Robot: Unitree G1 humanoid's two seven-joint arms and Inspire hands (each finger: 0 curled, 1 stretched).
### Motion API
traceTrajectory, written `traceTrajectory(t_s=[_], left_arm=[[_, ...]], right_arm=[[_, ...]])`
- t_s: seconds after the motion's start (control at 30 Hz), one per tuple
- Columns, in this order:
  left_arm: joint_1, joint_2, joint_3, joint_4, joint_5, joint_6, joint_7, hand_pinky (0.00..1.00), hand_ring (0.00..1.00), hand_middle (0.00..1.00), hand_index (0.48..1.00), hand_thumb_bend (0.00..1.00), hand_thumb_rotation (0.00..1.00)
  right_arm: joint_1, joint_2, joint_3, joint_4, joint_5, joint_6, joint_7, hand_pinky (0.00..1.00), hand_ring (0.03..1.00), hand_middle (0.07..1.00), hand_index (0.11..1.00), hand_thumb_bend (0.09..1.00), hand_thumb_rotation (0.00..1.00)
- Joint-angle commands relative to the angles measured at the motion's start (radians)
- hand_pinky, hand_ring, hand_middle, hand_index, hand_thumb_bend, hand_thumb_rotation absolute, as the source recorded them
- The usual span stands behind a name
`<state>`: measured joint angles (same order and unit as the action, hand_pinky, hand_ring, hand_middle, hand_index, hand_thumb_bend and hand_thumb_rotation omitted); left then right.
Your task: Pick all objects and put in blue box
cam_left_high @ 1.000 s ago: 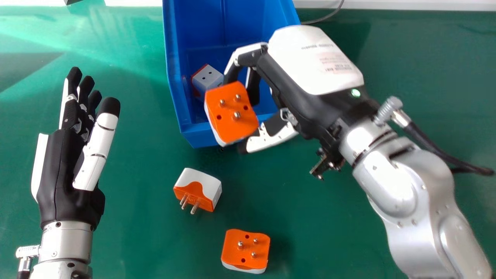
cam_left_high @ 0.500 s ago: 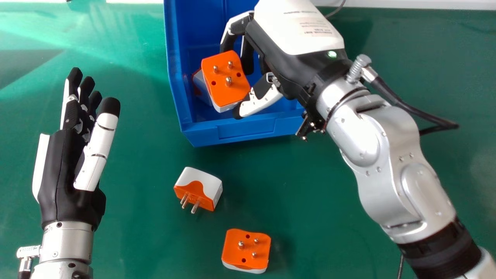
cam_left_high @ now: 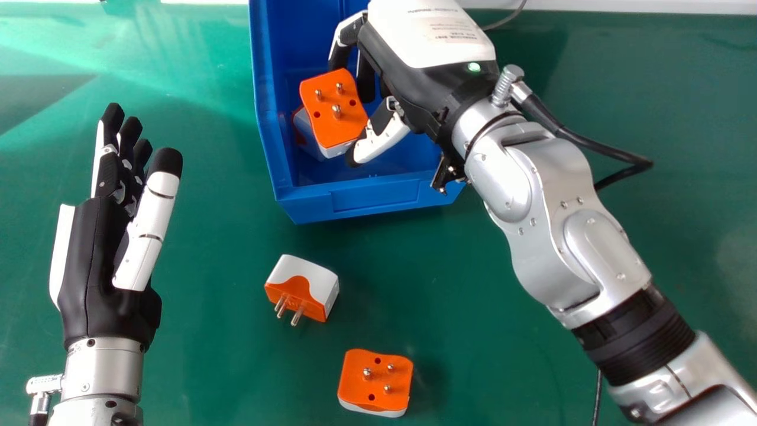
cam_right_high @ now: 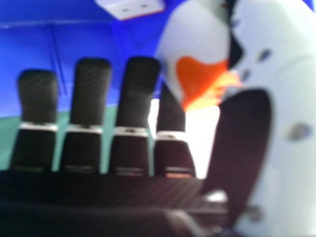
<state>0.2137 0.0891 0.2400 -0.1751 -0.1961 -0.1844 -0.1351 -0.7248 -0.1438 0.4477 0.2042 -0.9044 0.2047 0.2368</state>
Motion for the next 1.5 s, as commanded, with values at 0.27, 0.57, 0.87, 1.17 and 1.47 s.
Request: traceTrajectory(t_s=[0.27,0.57,0.87,1.17,1.47], left_arm=[[0.0,0.001,-0.006,-0.016,0.01,-0.02,0.009,0.99,1.0,1.0,1.0,0.55,0.66],[-0.002,0.004,-0.001,-0.005,-0.001,-0.027,0.001,0.98,0.99,1.0,0.999,0.56,0.66],[-0.005,0.0,-0.001,-0.005,-0.009,-0.027,0.001,0.98,0.99,0.99,0.997,0.57,0.65],[-0.005,-0.002,-0.002,-0.006,-0.008,-0.03,0.001,0.98,0.99,0.99,0.995,0.58,0.65],[-0.001,0.0,0.0,-0.008,-0.006,-0.029,0.001,0.98,0.99,0.99,0.993,0.58,0.64]], right_arm=[[-0.097,0.041,0.047,0.121,-0.012,0.057,-0.008,0.35,0.442,0.478,0.502,0.512,0.0],[-0.085,0.04,0.074,0.161,-0.007,0.08,-0.032,0.38,0.49,0.51,0.472,0.511,0.0],[-0.116,0.045,0.081,0.249,-0.001,0.089,-0.072,0.37,0.489,0.499,0.485,0.514,0.0],[-0.17,0.054,0.075,0.351,0.029,0.074,-0.122,0.38,0.508,0.493,0.495,0.514,0.0],[-0.23,0.08,0.066,0.422,0.047,0.108,-0.157,0.37,0.503,0.493,0.491,0.515,0.0]])
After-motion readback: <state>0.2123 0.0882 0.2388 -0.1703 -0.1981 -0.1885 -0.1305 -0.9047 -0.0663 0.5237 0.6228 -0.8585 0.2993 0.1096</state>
